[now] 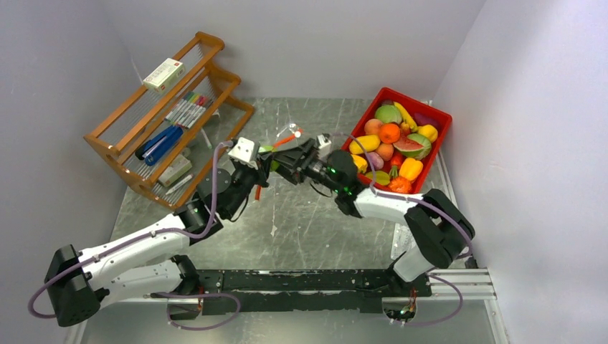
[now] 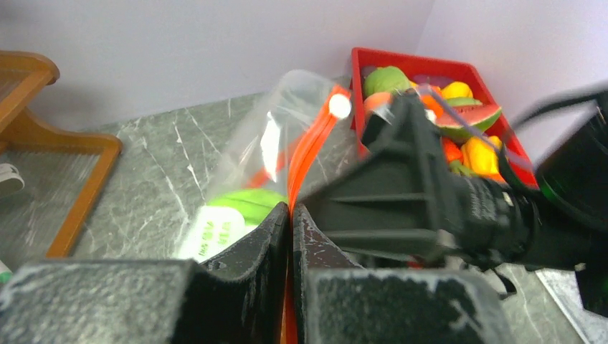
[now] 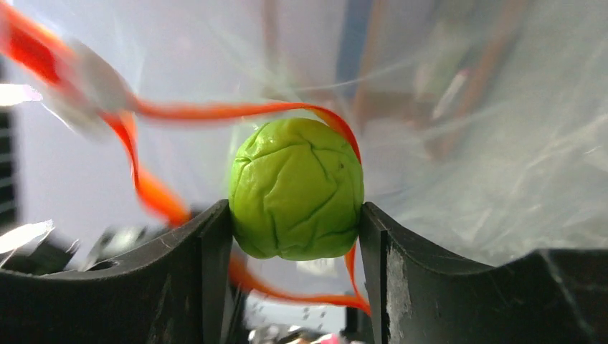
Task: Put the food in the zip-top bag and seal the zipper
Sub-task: Place the fake vegetable in the zipper food storage bag.
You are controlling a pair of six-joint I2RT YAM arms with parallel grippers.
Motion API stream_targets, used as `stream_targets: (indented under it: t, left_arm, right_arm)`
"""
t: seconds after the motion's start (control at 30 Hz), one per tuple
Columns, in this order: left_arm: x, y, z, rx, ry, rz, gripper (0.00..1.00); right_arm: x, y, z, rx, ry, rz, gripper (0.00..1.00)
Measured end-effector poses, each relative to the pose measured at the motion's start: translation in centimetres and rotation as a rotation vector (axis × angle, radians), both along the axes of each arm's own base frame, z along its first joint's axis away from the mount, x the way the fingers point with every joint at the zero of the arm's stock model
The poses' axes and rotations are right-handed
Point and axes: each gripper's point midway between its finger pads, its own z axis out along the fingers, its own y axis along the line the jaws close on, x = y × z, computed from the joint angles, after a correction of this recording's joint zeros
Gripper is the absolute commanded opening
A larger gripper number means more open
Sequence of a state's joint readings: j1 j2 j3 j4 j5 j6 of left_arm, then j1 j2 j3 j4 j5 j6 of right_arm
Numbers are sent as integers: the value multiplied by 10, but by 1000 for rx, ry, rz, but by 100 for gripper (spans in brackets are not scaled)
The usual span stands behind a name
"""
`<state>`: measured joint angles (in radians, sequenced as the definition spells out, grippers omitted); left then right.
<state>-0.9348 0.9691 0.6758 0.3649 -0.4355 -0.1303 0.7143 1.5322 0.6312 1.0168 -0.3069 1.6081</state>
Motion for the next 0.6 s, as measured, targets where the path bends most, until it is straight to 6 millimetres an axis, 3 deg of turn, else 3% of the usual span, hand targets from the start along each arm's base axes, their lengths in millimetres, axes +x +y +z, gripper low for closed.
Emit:
stream_targets:
  t: [0.07,0.13,0.23,0.37,0.6]
  left_arm:
    - [1,-2,-1,7,6,-6,7]
    - [4,-1,11,-7,-8,5,7]
    - [3,-4,33,-36,-33,-14,7]
    - [-1,-10,29,-21,-16,-48,7]
    - [-1,-6,16,20,23,-34,7]
  right_arm:
    - [13,18,-3,-133,-5,-20,35]
    - [18,34,-2,-273,-36,-41,34]
    - [15,39,6,-375,-83,-67,33]
    - [19,27,-2,-507,-87,-136,32]
    - [36,-13,-39,-767,-54,-277,32]
